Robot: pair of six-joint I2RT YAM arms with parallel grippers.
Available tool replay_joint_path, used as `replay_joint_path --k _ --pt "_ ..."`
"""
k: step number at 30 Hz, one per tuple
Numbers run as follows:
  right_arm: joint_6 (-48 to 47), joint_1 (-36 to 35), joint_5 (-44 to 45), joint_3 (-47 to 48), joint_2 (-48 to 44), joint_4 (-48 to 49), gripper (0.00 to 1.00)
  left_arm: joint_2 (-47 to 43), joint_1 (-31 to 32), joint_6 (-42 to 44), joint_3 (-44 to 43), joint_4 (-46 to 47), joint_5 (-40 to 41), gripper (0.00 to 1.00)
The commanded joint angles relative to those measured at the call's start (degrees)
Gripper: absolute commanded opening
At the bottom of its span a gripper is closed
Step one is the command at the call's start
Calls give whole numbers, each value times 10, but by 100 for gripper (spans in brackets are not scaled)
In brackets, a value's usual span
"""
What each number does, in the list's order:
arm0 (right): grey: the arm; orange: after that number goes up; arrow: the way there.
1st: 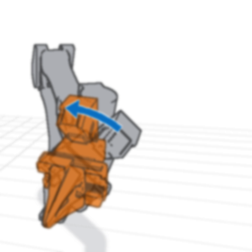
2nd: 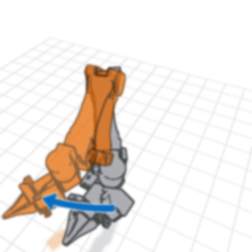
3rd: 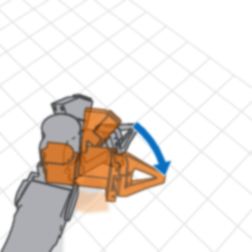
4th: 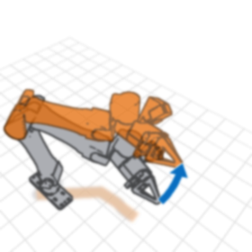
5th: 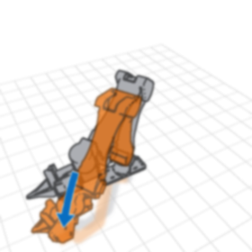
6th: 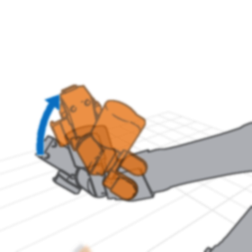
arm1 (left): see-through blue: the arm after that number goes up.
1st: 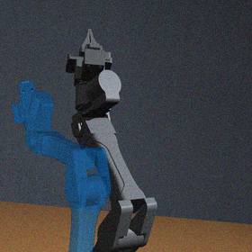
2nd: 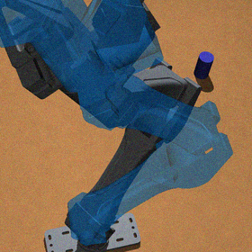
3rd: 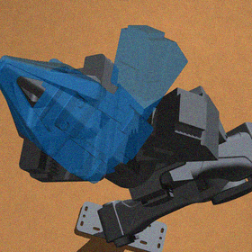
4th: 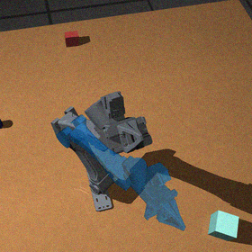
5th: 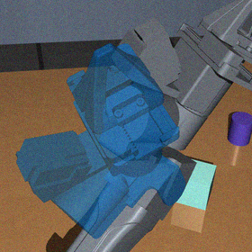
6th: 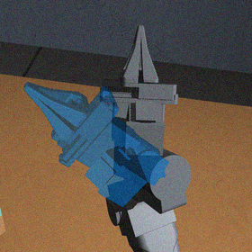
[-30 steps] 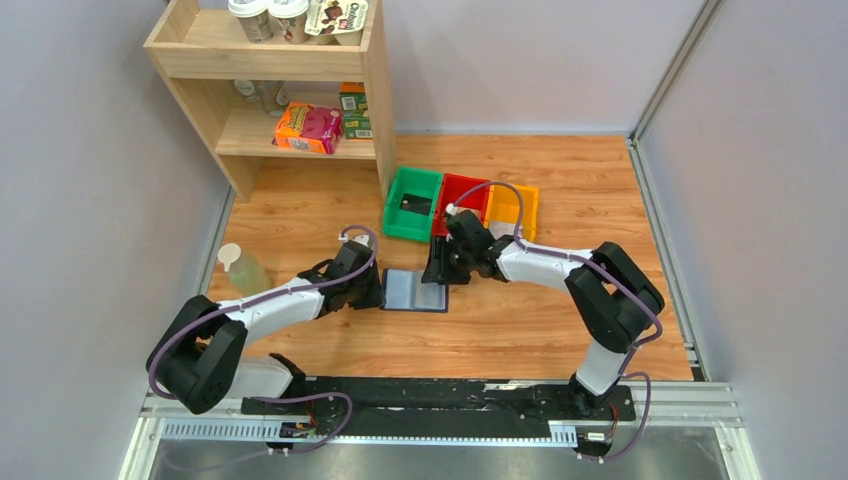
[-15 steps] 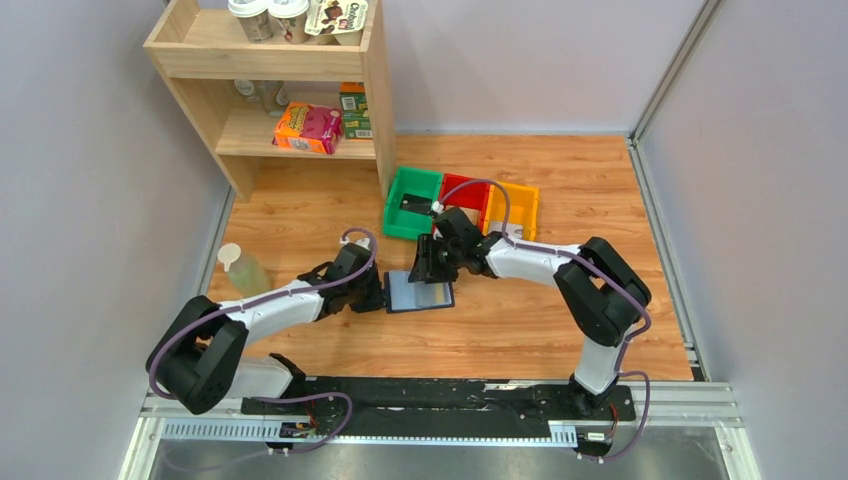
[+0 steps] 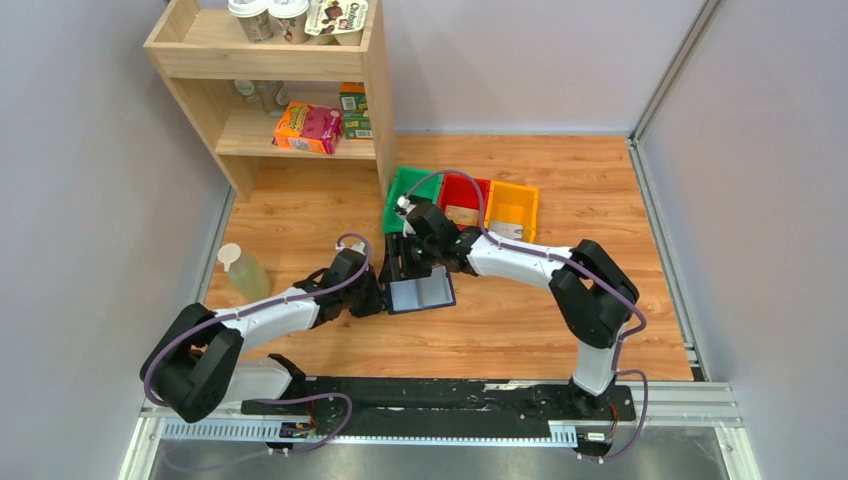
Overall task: Take the credit cards out of the card holder
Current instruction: Remove the credit card from the card holder.
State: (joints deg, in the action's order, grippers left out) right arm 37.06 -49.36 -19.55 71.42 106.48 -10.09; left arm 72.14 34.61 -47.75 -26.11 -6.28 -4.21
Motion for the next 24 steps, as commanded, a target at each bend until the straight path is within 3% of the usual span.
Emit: replay_joint_path --k 1,5,14,18,24 --pt "-43 8 141 -1 -64 -86 58 -11 4 -12 9 9 2 8" --pt "-32 33 242 -44 -89 -123 63 -11 4 -13 7 10 1 8" --pt "-14 45 232 -95 -87 -91 63 -28 4 -16 7 1 3 9" --pt "-15 45 205 -97 -81 -71 61 -49 5 -21 0 -10 12 15" --pt "-20 45 178 -98 -81 -57 59 -89 4 -35 -9 -6 17 35"
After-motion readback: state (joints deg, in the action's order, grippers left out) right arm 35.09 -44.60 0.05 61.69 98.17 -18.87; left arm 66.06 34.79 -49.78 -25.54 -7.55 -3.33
